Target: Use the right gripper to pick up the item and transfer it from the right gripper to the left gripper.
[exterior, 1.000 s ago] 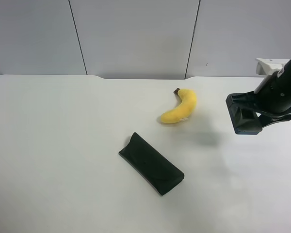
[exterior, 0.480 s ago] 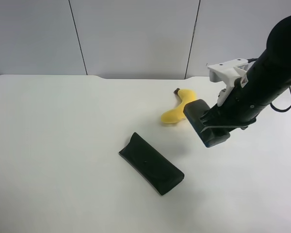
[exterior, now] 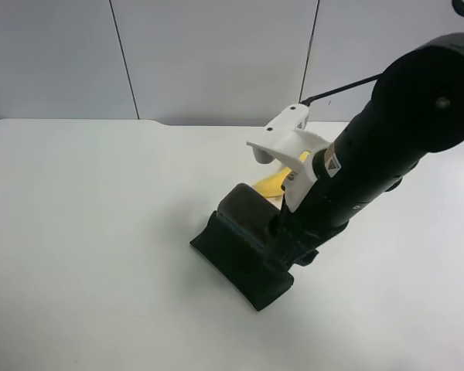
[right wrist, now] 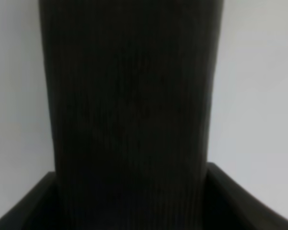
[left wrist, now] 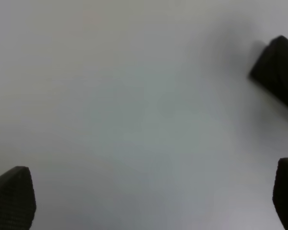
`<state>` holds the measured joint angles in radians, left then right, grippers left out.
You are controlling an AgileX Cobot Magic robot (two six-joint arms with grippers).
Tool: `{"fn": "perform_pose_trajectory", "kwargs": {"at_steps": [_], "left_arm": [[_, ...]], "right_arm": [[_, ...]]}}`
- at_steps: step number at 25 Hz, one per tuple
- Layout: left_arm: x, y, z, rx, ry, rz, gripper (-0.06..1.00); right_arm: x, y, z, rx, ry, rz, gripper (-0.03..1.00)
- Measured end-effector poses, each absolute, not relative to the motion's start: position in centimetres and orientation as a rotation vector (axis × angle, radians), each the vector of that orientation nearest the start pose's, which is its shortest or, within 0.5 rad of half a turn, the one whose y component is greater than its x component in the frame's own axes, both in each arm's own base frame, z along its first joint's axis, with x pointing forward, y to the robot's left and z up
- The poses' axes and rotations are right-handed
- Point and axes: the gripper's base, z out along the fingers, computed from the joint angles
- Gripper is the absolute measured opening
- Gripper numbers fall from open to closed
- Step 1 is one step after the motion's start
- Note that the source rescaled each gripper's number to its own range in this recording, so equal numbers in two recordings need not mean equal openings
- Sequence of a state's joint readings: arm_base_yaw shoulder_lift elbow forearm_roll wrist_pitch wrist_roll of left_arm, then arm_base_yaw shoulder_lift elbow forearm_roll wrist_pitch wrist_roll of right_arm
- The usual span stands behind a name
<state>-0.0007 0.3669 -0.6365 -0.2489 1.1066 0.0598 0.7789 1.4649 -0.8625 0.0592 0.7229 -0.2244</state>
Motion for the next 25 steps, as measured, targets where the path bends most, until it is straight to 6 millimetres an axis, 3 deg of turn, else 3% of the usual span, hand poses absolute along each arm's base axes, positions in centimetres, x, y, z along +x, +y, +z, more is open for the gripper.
{"fn": "perform_pose_trajectory", "kwargs": {"at_steps": [8,17,25], "left_arm": [[6.5,-4.6,32.2,0.223,2.399,-0.6,1.0],[9.8,-7.5,31.2,0.273,2.558,-0.901,1.0],[11.8,-9.3,30.8,0.248,2.58,-1.141,1.0]], "right_arm": [[16.6,21.8,22.0,-1.497,2.309,0.235,0.0],[13.9,24.5,22.4,-1.653,2.087,0.294,0.0],[13.1,25.7,22.8,-1.671,1.973,0.33,0.0]]}}
